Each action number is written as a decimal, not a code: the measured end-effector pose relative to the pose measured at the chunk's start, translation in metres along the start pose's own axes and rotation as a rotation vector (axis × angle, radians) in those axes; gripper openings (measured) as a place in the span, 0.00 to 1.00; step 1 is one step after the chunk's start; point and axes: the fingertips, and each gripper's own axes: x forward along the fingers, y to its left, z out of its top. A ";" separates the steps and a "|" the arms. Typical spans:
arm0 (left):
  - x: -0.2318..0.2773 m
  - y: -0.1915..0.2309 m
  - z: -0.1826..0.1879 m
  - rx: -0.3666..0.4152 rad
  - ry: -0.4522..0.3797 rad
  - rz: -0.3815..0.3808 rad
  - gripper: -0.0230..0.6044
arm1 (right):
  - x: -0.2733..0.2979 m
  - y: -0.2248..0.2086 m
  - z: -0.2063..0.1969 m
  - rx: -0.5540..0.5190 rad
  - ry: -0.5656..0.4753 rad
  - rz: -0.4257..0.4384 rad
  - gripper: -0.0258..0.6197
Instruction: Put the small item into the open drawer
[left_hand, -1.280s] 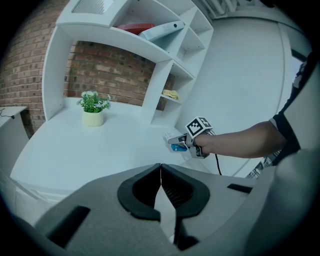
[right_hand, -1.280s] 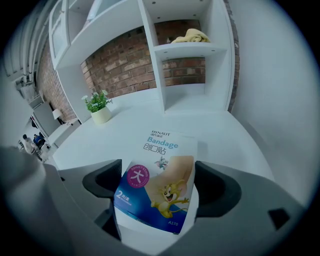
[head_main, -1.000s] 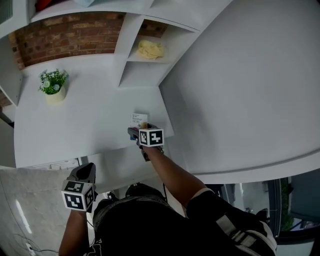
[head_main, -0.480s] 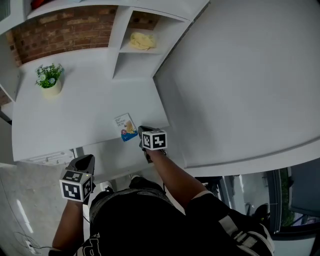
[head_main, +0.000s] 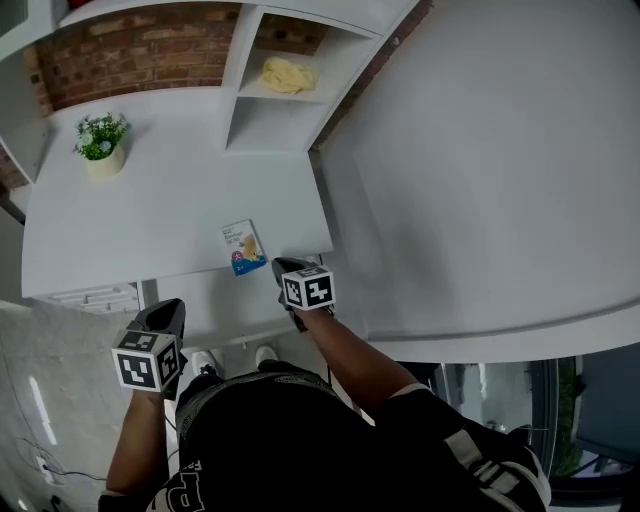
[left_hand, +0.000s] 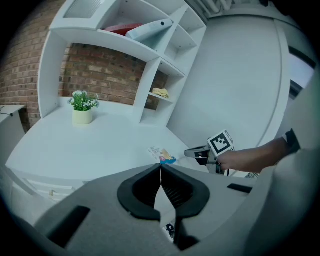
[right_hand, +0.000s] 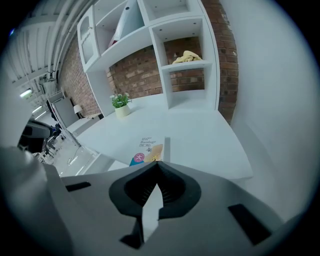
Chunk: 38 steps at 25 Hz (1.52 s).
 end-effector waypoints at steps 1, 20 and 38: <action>0.001 -0.004 0.000 0.000 -0.003 0.003 0.07 | -0.001 0.000 -0.003 -0.009 0.004 0.009 0.04; -0.017 -0.011 -0.033 -0.056 0.036 0.097 0.07 | 0.049 0.034 -0.044 0.794 -0.006 0.331 0.30; -0.016 0.010 -0.040 -0.044 0.099 0.100 0.07 | 0.087 0.026 -0.040 1.177 -0.155 0.402 0.30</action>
